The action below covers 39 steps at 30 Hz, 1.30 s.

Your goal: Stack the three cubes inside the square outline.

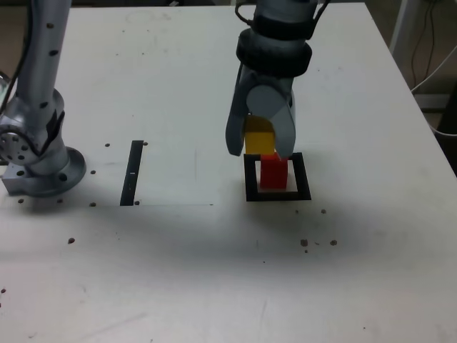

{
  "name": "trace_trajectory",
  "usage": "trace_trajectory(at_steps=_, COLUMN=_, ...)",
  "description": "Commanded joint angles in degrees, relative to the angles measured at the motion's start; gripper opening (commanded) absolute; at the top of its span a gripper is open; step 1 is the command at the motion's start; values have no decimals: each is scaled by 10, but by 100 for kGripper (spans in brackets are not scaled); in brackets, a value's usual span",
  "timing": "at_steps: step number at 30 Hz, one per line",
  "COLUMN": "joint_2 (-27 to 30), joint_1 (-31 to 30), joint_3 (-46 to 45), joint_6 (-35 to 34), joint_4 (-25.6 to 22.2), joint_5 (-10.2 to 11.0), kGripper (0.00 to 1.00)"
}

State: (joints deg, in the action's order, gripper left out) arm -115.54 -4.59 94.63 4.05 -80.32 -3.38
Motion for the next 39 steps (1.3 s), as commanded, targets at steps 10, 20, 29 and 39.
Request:
trace_trajectory(at_steps=10, joint_2=-35, joint_1=-5, joint_3=32, joint_6=-1, joint_4=0, joint_5=-1, kGripper=43)
trace_trajectory(at_steps=20, joint_2=-45, joint_1=-4, joint_3=32, joint_6=1, joint_4=4, joint_5=1, kGripper=43)
trace_trajectory(at_steps=29, joint_2=-54, joint_1=-2, joint_3=29, joint_6=6, joint_4=9, joint_5=2, kGripper=43)
trace_trajectory(at_steps=39, joint_2=-58, joint_1=7, joint_3=17, joint_6=13, joint_4=24, joint_5=4, kGripper=44)
